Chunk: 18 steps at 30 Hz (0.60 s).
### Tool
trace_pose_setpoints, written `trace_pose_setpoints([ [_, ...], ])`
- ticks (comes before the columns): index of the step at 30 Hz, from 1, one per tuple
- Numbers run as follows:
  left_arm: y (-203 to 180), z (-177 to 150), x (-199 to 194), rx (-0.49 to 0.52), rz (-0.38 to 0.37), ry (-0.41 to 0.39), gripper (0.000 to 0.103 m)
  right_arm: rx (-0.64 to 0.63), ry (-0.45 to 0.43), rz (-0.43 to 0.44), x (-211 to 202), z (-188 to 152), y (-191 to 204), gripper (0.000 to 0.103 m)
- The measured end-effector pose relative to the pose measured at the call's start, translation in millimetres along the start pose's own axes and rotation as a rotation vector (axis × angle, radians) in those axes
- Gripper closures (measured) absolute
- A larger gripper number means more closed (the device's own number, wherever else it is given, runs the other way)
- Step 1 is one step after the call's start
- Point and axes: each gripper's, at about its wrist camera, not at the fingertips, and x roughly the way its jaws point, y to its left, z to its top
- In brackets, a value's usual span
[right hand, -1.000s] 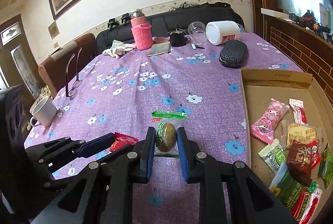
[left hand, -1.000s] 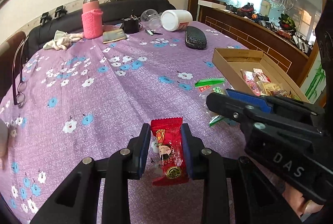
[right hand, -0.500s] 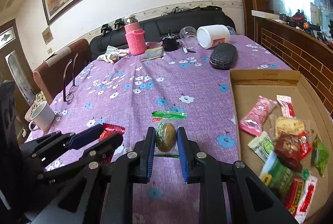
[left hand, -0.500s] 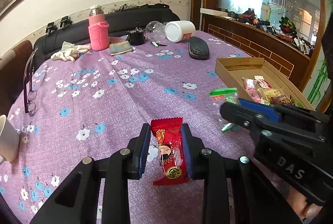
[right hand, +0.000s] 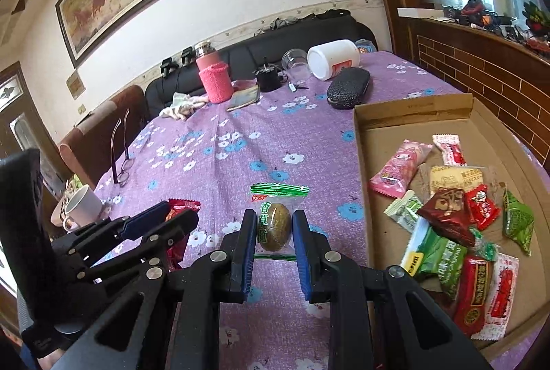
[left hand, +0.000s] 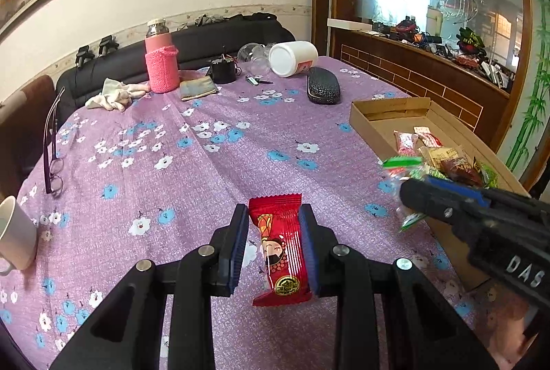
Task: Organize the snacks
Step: 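Hold the red packet and green-clear candy above the pile with both grippers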
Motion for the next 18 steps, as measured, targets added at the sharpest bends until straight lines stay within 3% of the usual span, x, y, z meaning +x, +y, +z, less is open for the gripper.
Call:
trace_pose_setpoints([
  [18, -8.9, -2.1, -3.6, 0.028, 0.03, -0.021, 0.074, 0.111, -0.078, -0.089, -43.0, -12.9, -64.0, 0.08],
])
